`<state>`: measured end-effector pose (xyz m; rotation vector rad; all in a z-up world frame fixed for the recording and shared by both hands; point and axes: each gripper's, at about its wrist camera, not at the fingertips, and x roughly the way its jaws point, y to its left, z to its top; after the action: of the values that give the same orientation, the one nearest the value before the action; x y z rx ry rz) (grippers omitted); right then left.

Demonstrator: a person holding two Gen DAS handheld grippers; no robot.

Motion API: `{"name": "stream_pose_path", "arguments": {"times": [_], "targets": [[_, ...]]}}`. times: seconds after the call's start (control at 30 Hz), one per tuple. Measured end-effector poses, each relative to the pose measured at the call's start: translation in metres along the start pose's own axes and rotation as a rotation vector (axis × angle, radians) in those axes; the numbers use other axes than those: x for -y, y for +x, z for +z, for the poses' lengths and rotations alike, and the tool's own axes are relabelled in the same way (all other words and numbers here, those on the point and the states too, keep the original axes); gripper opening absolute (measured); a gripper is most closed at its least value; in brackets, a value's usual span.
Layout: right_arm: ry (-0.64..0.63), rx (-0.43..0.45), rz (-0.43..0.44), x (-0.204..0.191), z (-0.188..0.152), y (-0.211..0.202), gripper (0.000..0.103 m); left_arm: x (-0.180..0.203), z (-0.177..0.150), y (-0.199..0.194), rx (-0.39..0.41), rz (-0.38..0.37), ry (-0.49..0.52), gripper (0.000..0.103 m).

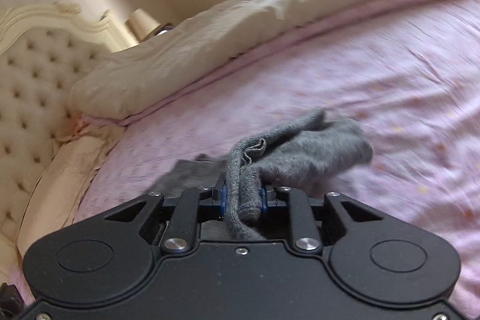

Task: Fold small clothes

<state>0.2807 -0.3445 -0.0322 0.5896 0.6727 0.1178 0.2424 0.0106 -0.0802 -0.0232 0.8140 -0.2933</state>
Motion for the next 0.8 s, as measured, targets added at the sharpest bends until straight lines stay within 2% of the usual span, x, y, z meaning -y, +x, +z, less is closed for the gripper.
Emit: {"name": "stream_pose_path", "arguments": {"times": [0.17, 0.37, 0.43, 0.47, 0.57, 0.7, 0.73, 0.8], "targets": [[-0.127, -0.063, 0.102, -0.087, -0.006, 0.041, 0.030, -0.023, -0.012, -0.005, -0.014, -0.007, -0.047, 0.100], [-0.276, -0.175, 0.146, -0.165, -0.052, 0.104, 0.028, -0.040, -0.021, -0.008, -0.023, -0.018, -0.074, 0.100], [-0.293, -0.207, 0.156, -0.176, -0.067, 0.120, 0.015, -0.043, -0.023, -0.010, -0.023, -0.019, -0.077, 0.100], [-0.291, -0.224, 0.164, -0.180, -0.074, 0.128, 0.015, -0.045, -0.025, -0.010, -0.024, -0.019, -0.077, 0.100], [-0.281, -0.251, 0.216, -0.188, -0.085, 0.136, 0.023, -0.049, -0.028, -0.013, -0.028, -0.023, -0.079, 0.100], [-0.261, -0.158, 0.307, -0.180, -0.075, 0.108, 0.025, -0.053, -0.024, -0.020, -0.020, -0.024, -0.079, 0.100], [-0.249, -0.128, 0.311, -0.174, -0.070, 0.099, 0.029, -0.053, -0.021, -0.022, -0.012, -0.023, -0.077, 0.100], [-0.233, -0.071, 0.286, -0.158, -0.059, 0.082, 0.053, -0.053, -0.011, -0.027, 0.013, -0.025, -0.073, 0.100]]}}
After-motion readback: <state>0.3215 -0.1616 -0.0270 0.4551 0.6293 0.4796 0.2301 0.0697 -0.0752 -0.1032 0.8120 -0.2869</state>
